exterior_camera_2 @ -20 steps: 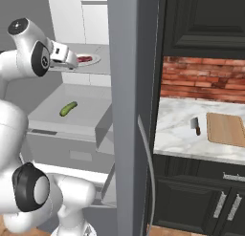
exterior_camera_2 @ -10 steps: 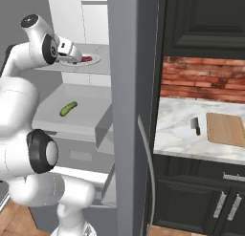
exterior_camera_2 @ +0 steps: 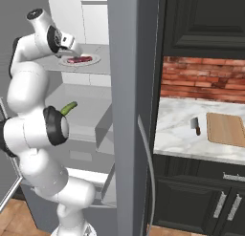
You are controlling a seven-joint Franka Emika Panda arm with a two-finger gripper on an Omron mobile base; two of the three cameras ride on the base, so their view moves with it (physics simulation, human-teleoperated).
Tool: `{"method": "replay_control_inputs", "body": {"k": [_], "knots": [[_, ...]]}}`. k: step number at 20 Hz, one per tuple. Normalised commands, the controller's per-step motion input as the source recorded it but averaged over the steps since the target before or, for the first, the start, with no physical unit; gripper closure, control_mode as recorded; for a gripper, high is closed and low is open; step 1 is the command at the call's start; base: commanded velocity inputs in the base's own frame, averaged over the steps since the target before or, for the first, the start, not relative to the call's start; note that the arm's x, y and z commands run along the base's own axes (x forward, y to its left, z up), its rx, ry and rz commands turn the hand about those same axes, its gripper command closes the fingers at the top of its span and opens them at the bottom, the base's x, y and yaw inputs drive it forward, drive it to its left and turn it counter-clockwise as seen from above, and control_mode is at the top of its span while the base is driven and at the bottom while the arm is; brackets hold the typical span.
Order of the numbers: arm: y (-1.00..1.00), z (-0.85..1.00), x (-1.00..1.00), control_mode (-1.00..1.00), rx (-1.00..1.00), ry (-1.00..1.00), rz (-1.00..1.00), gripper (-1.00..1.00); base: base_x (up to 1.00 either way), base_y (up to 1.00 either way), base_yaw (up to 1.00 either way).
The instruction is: Retrieve the steak from the fridge and place it on the cutting board.
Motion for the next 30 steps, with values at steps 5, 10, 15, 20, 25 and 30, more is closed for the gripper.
{"method": "replay_control_inputs", "body": {"k": [5,10,15,20,25,30], "knots": [[0.00,-0.14,0.59,-1.00,0.00,0.07,-0.05,-1.00,0.00,0.00,0.00],[0.00,-0.17,0.48,-1.00,0.00,0.07,-0.09,-1.00,0.00,0.00,0.00],[0.00,-0.03,0.40,-1.00,0.00,0.03,-0.13,-1.00,0.00,0.00,0.00],[0.14,0.00,0.39,-1.00,0.00,0.00,-0.15,-1.00,0.00,0.00,0.00],[0.03,-0.23,0.07,-1.00,0.00,0.09,-0.19,-1.00,0.00,0.00,0.00],[0.00,-0.18,0.19,-1.00,0.00,0.13,-0.20,-1.00,0.00,0.00,0.00]]}}
